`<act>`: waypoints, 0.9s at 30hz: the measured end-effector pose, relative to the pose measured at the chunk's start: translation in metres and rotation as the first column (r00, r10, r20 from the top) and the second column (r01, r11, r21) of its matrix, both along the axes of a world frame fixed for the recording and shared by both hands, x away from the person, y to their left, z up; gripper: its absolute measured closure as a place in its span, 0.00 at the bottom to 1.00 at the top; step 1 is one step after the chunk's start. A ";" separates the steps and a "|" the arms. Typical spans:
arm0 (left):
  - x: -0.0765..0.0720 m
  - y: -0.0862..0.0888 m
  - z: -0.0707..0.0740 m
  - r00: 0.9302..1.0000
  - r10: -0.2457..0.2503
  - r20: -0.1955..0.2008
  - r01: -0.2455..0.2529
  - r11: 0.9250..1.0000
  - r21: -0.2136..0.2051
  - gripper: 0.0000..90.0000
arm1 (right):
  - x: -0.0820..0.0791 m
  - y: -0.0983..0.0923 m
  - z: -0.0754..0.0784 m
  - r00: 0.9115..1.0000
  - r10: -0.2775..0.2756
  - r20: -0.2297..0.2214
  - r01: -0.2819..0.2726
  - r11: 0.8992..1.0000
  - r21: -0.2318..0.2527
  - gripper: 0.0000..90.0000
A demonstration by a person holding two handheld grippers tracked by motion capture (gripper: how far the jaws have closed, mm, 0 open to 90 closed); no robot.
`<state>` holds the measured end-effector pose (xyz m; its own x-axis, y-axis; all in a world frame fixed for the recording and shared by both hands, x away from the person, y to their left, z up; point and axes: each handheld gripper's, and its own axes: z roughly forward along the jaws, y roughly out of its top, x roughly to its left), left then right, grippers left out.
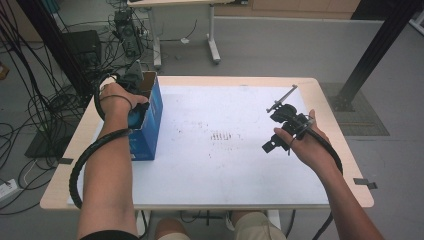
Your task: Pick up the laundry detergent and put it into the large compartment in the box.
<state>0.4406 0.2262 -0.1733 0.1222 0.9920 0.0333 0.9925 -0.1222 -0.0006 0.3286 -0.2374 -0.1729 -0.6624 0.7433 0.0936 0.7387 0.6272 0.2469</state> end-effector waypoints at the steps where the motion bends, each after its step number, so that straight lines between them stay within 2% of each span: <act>1: 0.000 0.000 0.000 1.000 -0.001 0.000 0.001 1.000 0.000 0.41 | 0.000 0.000 0.000 1.000 0.001 0.001 -0.001 1.000 -0.001 0.10; 27: 0.001 -0.003 0.000 1.000 -0.007 -0.005 0.007 1.000 0.008 0.41 | -0.002 -0.004 0.002 1.000 -0.006 0.007 0.006 1.000 -0.005 0.10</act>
<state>0.4413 0.2229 -0.1732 0.1297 0.9907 0.0411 0.9916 -0.1295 -0.0063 0.3270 -0.2411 -0.1707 -0.6583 0.7479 0.0852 0.7409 0.6237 0.2492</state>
